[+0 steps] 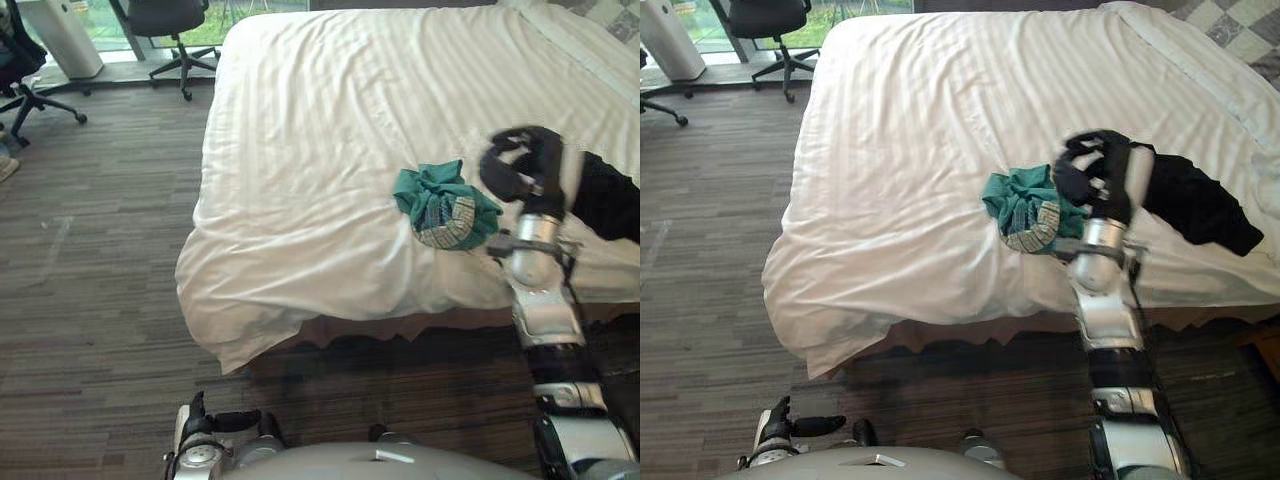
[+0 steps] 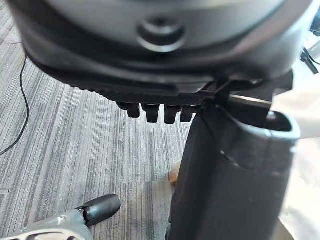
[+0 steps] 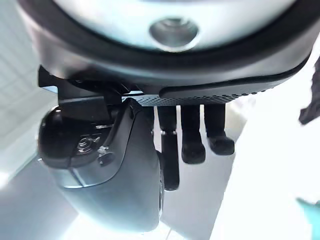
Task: Tidy up the quilt and then pick up the clothes from the bed and put them into the laundry hamper
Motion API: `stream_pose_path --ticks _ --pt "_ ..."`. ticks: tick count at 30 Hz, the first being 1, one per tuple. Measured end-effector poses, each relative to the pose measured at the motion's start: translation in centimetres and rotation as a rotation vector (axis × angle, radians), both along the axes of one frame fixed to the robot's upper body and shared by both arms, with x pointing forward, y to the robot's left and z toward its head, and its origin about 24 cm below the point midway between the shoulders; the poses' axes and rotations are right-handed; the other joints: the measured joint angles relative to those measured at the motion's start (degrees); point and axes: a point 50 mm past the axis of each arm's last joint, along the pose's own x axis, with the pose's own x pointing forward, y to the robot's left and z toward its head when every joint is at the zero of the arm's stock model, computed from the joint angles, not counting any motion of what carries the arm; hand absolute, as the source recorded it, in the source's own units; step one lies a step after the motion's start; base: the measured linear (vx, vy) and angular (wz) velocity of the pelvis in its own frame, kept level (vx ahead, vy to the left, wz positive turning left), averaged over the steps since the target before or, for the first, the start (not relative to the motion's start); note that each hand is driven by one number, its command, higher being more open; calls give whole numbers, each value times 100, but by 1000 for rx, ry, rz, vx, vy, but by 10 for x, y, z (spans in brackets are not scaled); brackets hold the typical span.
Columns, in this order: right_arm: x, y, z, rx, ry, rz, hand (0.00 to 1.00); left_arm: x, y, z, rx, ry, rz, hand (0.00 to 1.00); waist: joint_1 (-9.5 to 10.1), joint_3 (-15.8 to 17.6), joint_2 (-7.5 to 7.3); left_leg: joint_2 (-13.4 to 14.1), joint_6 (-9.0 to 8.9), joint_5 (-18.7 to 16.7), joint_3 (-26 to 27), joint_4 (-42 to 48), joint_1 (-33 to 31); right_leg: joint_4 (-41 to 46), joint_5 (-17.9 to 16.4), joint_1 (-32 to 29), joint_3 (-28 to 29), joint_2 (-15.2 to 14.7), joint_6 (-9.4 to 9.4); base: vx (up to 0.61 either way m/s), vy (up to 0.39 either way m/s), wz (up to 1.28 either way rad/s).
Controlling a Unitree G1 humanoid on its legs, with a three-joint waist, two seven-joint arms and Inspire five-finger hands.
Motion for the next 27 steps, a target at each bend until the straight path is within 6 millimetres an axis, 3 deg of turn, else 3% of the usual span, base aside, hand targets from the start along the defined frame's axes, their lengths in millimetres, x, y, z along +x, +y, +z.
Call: stream_pose_path --ticks 2,3,8,12,14,22,27 --pt "15 42 21 22 -56 190 0 0 -1 0 -7 -4 -4 100 167 4 -6 -2 15 64 -113 1 -80 -20 48 -4 -30 3 -33 -26 9 19" --pt "16 46 24 34 -62 211 0 0 -1 0 -8 -4 -4 100 179 5 -5 1 19 72 -130 1 -95 -27 56 -8 -30 4 -33 -39 21 21" --pt "29 129 73 152 -172 532 0 1 1 1 -8 -21 7 100 456 189 -55 40 63 281 -445 1 -387 -204 225 -48 -231 35 -141 -83 13 26" --pt "36 166 95 172 -190 640 0 15 5 7 -8 -84 23 100 683 500 -87 103 84 381 -741 -2 -644 -181 270 -144 -458 103 -182 -176 10 34" --pt "39 187 106 204 -194 694 0 36 4 14 -6 -150 9 100 850 877 -62 122 77 537 -1031 -1 -959 -168 320 -320 -675 171 -236 -214 22 49" --pt "47 216 101 202 -114 723 0 86 2 36 4 -313 -27 100 1113 1719 10 90 44 929 -1557 15 -1985 25 404 -1083 -1221 177 -215 -93 17 37" --pt "65 204 73 141 17 642 0 98 -2 40 -28 -365 -12 100 1243 1870 186 44 130 1045 -1628 25 -2496 126 419 -1584 -1297 131 -205 5 5 9"
